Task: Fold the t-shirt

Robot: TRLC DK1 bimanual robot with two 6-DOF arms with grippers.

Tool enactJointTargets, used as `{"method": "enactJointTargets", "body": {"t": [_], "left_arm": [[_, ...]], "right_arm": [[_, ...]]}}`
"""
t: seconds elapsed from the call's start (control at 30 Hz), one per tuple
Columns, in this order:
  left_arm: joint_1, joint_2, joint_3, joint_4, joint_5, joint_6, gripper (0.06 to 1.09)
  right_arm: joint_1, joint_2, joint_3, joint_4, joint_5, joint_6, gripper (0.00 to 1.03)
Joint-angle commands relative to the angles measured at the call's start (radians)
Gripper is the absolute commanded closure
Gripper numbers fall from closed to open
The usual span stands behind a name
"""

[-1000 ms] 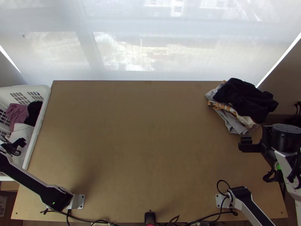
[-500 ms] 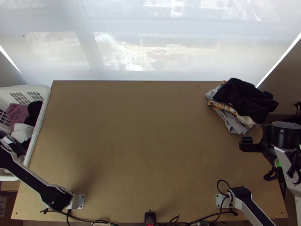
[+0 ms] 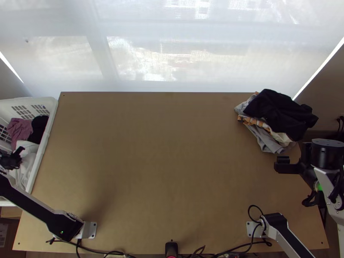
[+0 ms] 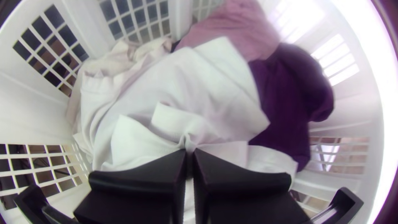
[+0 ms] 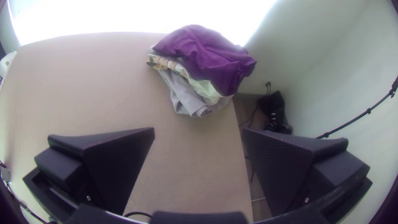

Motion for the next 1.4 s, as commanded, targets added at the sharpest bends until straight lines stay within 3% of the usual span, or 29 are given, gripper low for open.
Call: {"method": "enactJointTargets", "body": {"t": [0.0, 0.27, 0.63, 0.9, 1.13, 1.37], "left_arm": [[0.003, -0.284, -0.034, -0.116, 0.172, -0.061, 1.05], [-0.020, -0.647, -0.050, -0.218, 0.330, -0.070, 1.05], [-0.169, -1.110, -0.068, -0.220, 0.409, -0.066, 1.05], [-0.526, -1.340, -0.044, -0.301, 0.422, -0.050, 1.05], [-0.902, -1.365, -0.048, -0.378, 0.356, -0.079, 1.05], [-1.100, -1.365, -0.136, -0.381, 0.334, -0.122, 1.05]], "right_arm": [[-0.001, -0.011, 0.010, 0.000, -0.006, 0.001, 0.05], [0.013, -0.042, 0.030, 0.000, -0.026, 0.001, 0.05], [0.020, -0.119, 0.014, -0.002, -0.055, -0.002, 0.05], [0.025, -0.165, 0.010, -0.003, -0.057, -0.017, 0.05], [0.025, -0.191, 0.007, -0.020, -0.057, -0.025, 0.05], [0.013, -0.198, 0.004, -0.022, -0.057, -0.025, 0.05]]}}
